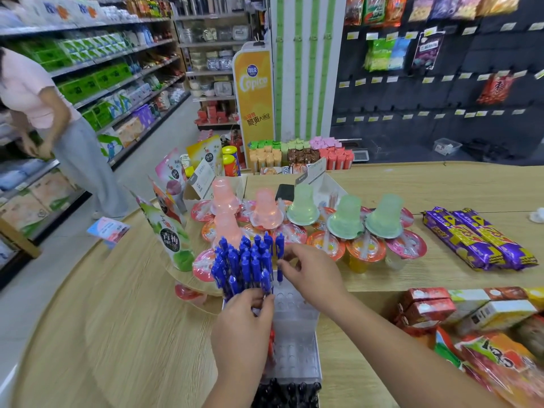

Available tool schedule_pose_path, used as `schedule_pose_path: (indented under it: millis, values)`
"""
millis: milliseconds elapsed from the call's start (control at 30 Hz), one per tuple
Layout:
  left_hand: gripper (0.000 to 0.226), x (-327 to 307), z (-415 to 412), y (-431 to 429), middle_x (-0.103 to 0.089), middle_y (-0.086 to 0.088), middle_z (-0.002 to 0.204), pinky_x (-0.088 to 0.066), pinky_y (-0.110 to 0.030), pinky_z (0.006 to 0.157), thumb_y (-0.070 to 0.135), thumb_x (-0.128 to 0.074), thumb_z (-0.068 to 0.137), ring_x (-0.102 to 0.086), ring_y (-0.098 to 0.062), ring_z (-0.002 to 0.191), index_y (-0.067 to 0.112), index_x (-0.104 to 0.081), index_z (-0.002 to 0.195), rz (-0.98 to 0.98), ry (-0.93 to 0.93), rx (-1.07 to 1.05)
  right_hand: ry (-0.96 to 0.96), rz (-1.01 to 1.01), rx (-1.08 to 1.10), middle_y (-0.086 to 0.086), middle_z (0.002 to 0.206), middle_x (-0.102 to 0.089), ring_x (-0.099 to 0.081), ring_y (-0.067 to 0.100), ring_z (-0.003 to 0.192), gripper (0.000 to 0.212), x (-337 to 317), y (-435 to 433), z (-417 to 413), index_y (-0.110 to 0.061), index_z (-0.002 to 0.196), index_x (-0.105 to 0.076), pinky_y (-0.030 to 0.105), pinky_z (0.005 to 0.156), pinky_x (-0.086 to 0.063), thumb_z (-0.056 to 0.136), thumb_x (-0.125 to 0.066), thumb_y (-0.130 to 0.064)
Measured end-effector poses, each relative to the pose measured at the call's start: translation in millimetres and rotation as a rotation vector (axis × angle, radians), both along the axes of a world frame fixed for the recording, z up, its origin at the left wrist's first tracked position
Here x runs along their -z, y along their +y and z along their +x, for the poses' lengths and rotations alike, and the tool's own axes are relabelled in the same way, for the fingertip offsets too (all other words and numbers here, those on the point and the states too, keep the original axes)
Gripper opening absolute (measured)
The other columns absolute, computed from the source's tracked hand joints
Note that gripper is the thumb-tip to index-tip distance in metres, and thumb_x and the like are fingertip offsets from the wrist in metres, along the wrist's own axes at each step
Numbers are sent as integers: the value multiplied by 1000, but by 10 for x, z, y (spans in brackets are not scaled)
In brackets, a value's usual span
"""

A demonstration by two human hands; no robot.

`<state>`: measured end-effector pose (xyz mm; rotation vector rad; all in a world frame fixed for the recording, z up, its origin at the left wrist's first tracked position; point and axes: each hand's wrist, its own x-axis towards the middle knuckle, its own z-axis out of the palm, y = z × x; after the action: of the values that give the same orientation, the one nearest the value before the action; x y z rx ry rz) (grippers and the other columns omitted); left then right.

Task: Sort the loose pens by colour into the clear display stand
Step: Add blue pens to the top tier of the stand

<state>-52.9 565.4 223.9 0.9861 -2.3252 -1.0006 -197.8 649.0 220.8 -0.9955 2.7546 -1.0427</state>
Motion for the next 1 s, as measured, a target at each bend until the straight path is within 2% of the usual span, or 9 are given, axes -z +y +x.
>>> schedule_pose_path:
  millis: [167,267,367,500,600,733,867,933,1000]
  values:
    - [10,-6,45,-39,-69,18,81,-51,-23,63,41,-71,85,-62,5,73,33,-74,90,14,11,19,-55,-34,7,-19,93,-64,-55,-2,72,16,-3,58,15,-33,101,-66,25,65,-50,88,-62,-41]
    - [9,-69,140,-102,-70,19,77,-54,-26,64,42,-73,83,-64,4,73,34,-72,87,65,56,16,-98,-76,33,-23,98,-64,-56,-4,73,21,-18,199,75,-34,109,-65,20,68,-50,88,-63,-38]
    - [8,-151,309,-186,-70,18,74,-52,-24,64,39,-76,81,-64,2,71,35,-70,82,111,108,-23,-121,-115,79,-24,100,-64,-57,0,69,24,10,436,201,-34,113,-64,24,68,-53,89,-63,-36]
    - [8,-158,625,-158,-69,20,73,-47,-16,62,30,-78,80,-62,-2,65,34,-71,78,156,179,-2,-149,-201,153,-21,92,-67,-60,5,70,17,128,825,511,-32,105,-68,28,66,-52,89,-64,-32]
    - [13,-34,901,5,-68,17,70,-45,-8,58,23,-78,81,-59,-4,60,34,-73,77,186,210,54,-155,-264,230,-21,85,-67,-60,4,72,12,316,1129,847,-31,98,-70,20,64,-47,88,-66,-25]
    - [21,297,1286,360,-68,11,68,-45,-9,57,14,-78,80,-58,-8,60,34,-72,74,192,235,134,-209,-303,334,-20,79,-66,-60,5,68,10,725,1490,1325,-30,90,-68,10,59,-42,88,-67,-20]
    - [19,920,1666,783,-65,17,71,-44,-9,56,24,-78,79,-58,-7,60,40,-70,72,153,108,239,-368,-267,441,-18,79,-65,-58,8,65,13,1290,1825,1832,-35,85,-66,14,58,-43,89,-66,-23]
    - [12,1406,1804,956,-66,20,75,-49,-16,56,31,-77,79,-59,-6,60,40,-70,74,218,-60,271,-424,-198,497,-17,77,-65,-58,8,64,13,1640,1949,2060,-36,84,-65,17,58,-46,89,-66,-23]
    - [16,1900,1866,1097,-66,21,78,-53,-24,60,31,-79,80,-60,-6,61,42,-68,79,292,-262,303,-489,-78,529,-18,75,-65,-60,5,66,11,2041,2010,2259,-36,86,-65,19,60,-48,89,-66,-25]
